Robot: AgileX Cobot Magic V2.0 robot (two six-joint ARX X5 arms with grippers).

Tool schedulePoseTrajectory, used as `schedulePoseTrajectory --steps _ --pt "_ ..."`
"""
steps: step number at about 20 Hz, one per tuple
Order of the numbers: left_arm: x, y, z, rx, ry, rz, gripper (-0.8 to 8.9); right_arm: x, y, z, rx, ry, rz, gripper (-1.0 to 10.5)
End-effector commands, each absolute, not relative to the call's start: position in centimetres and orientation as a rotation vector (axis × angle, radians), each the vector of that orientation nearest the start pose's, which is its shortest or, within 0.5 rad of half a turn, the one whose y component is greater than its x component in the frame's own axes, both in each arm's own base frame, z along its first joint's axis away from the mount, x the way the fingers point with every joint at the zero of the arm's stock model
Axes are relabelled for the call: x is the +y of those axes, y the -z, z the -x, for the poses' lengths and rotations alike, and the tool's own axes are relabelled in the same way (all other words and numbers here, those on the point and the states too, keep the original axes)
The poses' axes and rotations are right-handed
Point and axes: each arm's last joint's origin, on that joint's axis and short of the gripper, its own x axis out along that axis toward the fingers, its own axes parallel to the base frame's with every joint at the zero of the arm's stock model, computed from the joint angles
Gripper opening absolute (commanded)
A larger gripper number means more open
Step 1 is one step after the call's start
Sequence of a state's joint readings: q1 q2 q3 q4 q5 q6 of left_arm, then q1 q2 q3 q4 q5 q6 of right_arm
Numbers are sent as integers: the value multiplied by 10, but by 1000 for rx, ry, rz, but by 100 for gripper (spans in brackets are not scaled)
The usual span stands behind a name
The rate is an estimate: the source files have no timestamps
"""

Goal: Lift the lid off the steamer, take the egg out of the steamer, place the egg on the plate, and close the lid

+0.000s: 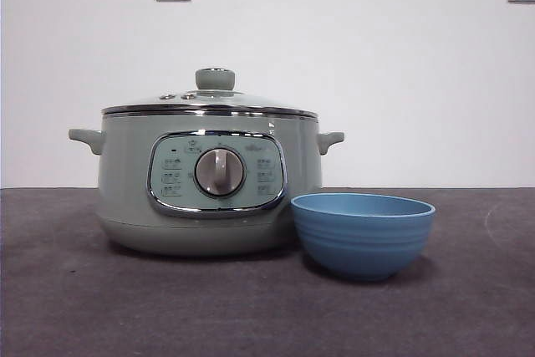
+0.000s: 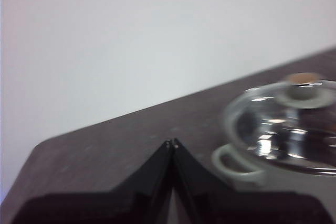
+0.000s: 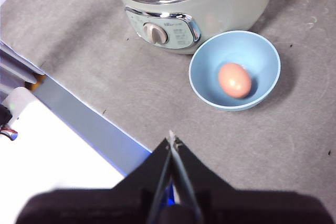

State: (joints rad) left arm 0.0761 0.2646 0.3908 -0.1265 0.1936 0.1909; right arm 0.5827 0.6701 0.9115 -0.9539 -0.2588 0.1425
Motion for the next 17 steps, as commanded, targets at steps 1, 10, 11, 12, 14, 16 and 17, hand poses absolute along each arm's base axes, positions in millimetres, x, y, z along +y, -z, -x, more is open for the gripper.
schedulePoseTrajectory --steps 1,10,11,12,14,16,17 --pt "4 -236 -99 -5 64 -101 -4 66 -320 -87 780 -750 -4 2" --pt "4 -166 -98 76 52 -21 -4 66 -320 -87 780 -750 -4 2" --pt "4 -160 -97 81 51 -6 -3 66 -320 -87 780 -750 -4 2" --pt "4 -155 -97 97 51 11 -4 66 -320 -87 780 -750 -4 2" --pt "4 -149 -96 158 52 18 -4 66 -320 -87 781 -750 -4 2" --pt "4 -147 -96 181 50 25 -4 66 -320 -87 781 -750 -4 2" --pt "4 -147 -96 181 51 26 -3 66 -320 -87 781 -750 -4 2"
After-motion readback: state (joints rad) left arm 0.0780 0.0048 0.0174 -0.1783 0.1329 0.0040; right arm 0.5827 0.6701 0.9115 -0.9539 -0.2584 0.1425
